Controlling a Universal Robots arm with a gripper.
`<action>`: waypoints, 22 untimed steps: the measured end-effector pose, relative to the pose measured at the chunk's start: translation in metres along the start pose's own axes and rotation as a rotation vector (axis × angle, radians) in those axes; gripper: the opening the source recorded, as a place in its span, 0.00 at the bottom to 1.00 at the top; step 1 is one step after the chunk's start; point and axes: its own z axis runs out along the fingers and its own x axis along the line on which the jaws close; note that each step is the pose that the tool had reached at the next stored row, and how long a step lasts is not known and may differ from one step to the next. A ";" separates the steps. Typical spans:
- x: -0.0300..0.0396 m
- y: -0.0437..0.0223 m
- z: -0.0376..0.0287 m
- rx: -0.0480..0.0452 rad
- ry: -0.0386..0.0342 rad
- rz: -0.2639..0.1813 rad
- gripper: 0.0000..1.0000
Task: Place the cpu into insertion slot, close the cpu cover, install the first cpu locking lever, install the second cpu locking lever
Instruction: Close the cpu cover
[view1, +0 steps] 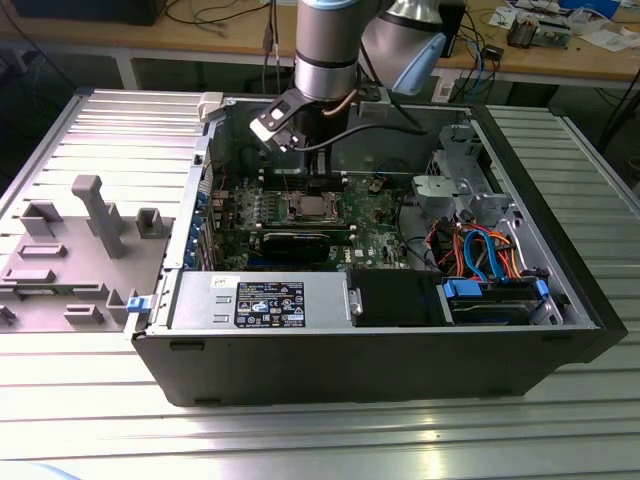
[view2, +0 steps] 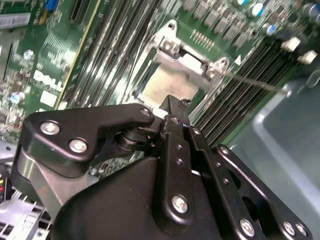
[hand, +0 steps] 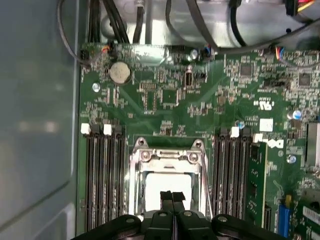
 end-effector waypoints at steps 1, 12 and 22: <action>0.0002 -0.0036 0.0022 0.0016 0.0001 0.000 0.11; 0.0000 -0.0189 0.0148 0.0048 0.0001 -0.001 0.11; -0.0003 -0.0201 0.0221 0.0048 -0.0008 -0.012 0.11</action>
